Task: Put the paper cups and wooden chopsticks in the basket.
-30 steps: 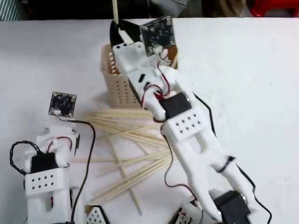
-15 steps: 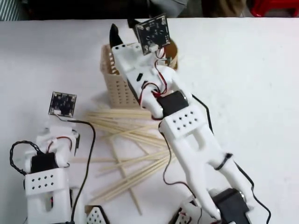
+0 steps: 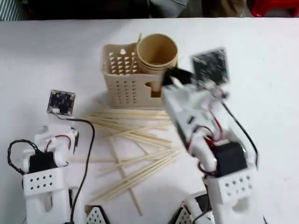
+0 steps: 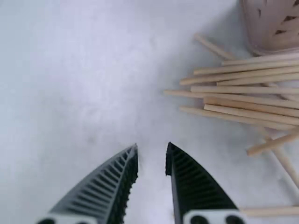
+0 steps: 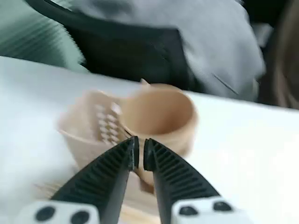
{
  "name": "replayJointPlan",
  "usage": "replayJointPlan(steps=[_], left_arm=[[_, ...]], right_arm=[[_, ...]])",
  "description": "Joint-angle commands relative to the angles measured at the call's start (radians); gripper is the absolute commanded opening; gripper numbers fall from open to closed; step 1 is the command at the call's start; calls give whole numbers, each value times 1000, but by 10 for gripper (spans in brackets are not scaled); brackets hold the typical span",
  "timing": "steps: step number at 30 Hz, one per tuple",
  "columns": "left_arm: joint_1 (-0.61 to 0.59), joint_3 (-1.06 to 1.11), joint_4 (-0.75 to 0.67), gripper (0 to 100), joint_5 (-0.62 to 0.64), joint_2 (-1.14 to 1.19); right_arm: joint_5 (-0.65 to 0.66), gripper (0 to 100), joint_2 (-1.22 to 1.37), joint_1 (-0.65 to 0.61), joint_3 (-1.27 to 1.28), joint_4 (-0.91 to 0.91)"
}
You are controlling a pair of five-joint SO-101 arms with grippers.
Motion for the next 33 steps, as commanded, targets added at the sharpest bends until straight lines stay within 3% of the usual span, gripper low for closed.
replayJointPlan(steps=[1, 8, 14, 20, 25, 33], left_arm=[[39, -183, 109, 116, -3, -18], [325, -422, 376, 117, -207, -10], [575, -489, 525, 202, -216, 13], [794, -575, 606, 215, -198, 275], [974, -597, 552, 215, -147, 503], [1078, -595, 367, 214, -106, 791]], right_arm=[[-11, 37, -156, 173, 180, 16], [-12, 38, -263, 335, 465, -154], [-80, 39, -262, 455, 555, -239], [-95, 39, -262, 526, 555, -245], [-95, 39, -262, 593, 557, -246], [-97, 39, -262, 624, 560, -268]])
